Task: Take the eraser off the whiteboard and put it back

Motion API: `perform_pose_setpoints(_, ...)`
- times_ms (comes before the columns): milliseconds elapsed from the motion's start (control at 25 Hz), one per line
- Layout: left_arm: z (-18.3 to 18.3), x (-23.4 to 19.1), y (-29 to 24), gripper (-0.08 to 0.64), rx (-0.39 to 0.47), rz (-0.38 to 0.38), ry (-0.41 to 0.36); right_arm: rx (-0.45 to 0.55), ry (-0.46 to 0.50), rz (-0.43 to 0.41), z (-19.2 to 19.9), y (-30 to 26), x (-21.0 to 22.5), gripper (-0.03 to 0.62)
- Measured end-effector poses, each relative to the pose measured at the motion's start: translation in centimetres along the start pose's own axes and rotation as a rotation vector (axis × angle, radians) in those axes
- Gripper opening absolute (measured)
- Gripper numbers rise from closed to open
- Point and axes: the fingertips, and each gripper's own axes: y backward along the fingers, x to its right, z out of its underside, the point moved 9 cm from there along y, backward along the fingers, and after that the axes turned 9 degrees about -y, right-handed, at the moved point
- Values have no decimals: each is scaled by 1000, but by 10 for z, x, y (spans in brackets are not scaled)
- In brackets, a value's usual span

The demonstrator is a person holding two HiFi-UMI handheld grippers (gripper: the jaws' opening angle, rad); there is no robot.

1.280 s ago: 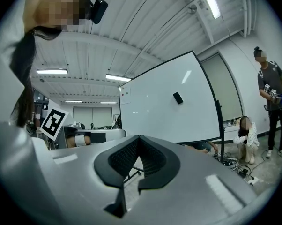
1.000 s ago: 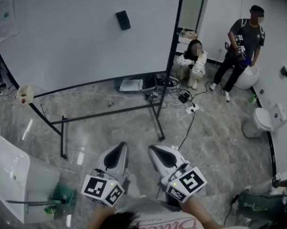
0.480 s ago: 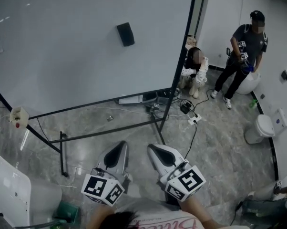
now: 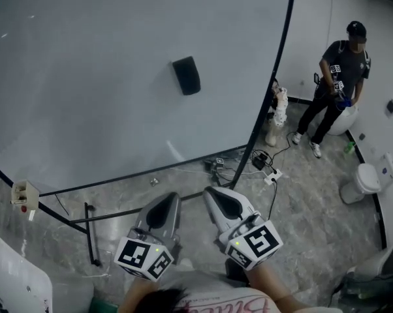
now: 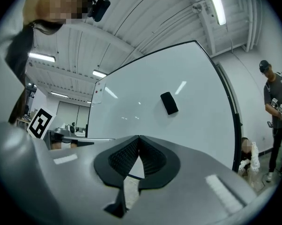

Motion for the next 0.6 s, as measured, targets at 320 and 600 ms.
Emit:
perform_pose_setpoints(320, -1, -37, -23, -2, 1, 5, 18, 71, 139, 65, -48, -67, 18, 97)
perform_pose_setpoints(600, -3, -48, -34, -2, 9, -22, 16, 132, 235, 159, -98, -121, 46, 201)
